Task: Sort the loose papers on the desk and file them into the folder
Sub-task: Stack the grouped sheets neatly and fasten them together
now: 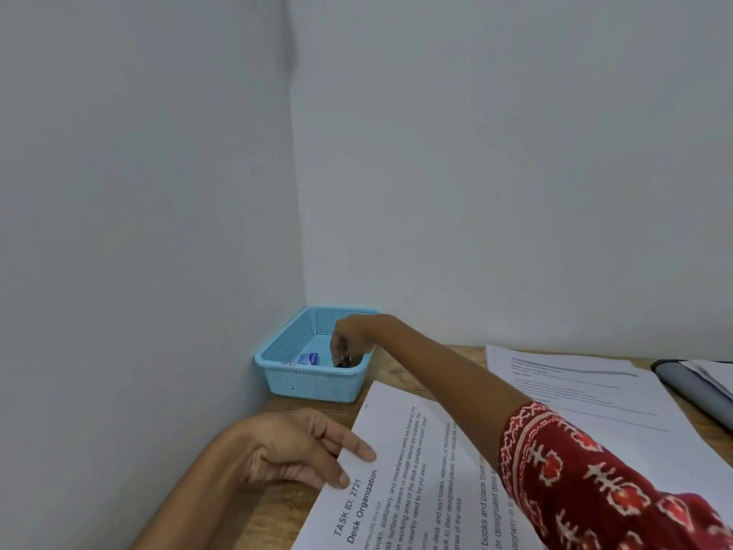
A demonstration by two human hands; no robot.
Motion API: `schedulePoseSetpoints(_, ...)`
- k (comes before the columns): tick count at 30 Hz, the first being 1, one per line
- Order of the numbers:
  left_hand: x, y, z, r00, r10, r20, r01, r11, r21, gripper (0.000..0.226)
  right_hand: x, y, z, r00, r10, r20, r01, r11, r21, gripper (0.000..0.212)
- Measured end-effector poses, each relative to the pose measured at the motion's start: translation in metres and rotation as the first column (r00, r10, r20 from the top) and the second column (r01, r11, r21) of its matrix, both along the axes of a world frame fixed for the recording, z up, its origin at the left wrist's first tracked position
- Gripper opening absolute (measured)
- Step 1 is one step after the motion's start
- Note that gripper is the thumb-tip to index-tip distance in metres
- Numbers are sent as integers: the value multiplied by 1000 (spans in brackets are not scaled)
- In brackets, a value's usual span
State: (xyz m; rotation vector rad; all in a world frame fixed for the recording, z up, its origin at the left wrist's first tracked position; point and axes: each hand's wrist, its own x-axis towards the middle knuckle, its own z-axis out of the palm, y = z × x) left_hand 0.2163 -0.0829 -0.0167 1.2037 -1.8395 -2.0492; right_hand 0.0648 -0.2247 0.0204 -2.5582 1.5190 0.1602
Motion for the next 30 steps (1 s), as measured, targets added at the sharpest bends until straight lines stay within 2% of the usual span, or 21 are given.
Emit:
schedulePoseSetpoints(4, 3, -1, -1, 1000, -12, -20, 13, 999, 31, 37, -1, 0, 1, 998, 19, 67, -19, 1000, 10, 32)
schedulePoseSetpoints(6, 4, -2, -2, 999, -18, -33, 19, 999, 38, 37, -3, 4, 2, 994, 48, 101, -44, 998, -39, 31)
schedulePoseSetpoints(10, 4, -3, -2, 999, -28, -41, 30, 999, 41, 38, -14, 7, 8, 990, 68, 126, -39, 975, -219, 32)
schedulePoseSetpoints(13, 6, -5, -4, 998, -36, -56, 39, 997, 60, 37, -25, 9, 10, 992, 64, 109, -16, 921, -390, 34)
schedulePoseSetpoints(15, 6, -6, -5, 997, -41, -69, 46, 997, 65, 44, -34, 15, 12, 991, 70, 110, -10, 880, -476, 33)
schedulePoseSetpoints(20, 7, -10, -9, 993, -54, -103, 62, 995, 76, 61, -59, 41, 15, 958, 110, 266, 74, 800, -596, 27)
schedulePoseSetpoints(25, 10, -8, -13, 989, -37, -141, 45, 997, 55, 63, -79, 80, 2, 821, 208, 532, 269, 681, -681, 19)
schedulePoseSetpoints(28, 12, 1, -12, 985, 11, -175, -5, 1000, 30, 62, -89, 110, -7, 687, 215, 694, 428, 652, -626, 21)
schedulePoseSetpoints(30, 11, 8, -12, 979, 55, -196, -52, 998, 22, 63, -97, 130, -11, 572, 201, 795, 514, 668, -538, 25)
